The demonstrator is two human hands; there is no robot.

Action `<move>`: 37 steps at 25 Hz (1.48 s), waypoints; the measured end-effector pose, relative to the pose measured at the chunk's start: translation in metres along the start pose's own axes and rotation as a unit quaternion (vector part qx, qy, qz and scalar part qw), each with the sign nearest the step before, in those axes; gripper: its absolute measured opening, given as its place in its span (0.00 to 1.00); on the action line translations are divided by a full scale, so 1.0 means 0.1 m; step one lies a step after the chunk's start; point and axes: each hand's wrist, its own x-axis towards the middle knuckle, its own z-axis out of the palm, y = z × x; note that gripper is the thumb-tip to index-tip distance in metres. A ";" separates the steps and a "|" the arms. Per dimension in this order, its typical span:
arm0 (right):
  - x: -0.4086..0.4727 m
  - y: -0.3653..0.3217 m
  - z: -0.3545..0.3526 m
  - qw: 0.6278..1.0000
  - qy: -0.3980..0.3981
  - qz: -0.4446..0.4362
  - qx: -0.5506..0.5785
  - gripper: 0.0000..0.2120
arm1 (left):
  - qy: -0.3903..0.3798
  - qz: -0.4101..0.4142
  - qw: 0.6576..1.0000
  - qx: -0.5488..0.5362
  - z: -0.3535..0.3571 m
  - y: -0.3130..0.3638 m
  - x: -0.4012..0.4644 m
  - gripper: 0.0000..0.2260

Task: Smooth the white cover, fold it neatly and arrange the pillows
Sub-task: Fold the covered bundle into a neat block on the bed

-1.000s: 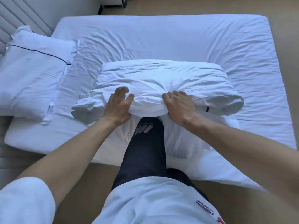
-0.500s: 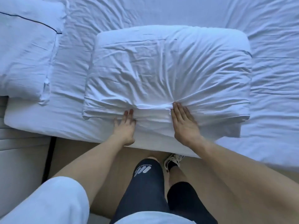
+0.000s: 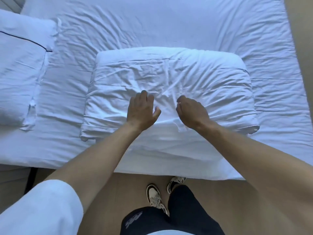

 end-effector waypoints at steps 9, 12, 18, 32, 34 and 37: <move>1.01 1.37 0.00 0.980 0.120 0.061 -0.147 0.32 | -0.187 -0.197 0.960 0.065 0.72 -0.42 0.97 0.37; 0.65 1.69 0.51 0.979 0.157 0.054 -0.122 0.31 | -0.142 -0.191 0.968 0.076 1.05 -0.57 0.45 0.37; 0.66 1.88 1.04 0.981 0.166 0.025 -0.093 0.31 | -0.145 -0.170 0.971 0.081 1.55 -0.58 0.26 0.38; 0.41 1.53 0.71 0.985 0.104 0.079 -0.110 0.36 | -0.217 -0.238 0.942 0.097 0.82 -1.43 -0.53 0.38; 0.32 1.38 0.90 0.983 0.115 0.081 -0.117 0.37 | -0.207 -0.247 0.943 0.079 0.91 -1.53 -0.70 0.38; 0.34 1.34 1.20 0.978 0.144 0.089 -0.126 0.36 | -0.199 -0.238 0.949 0.046 1.27 -1.55 -0.68 0.38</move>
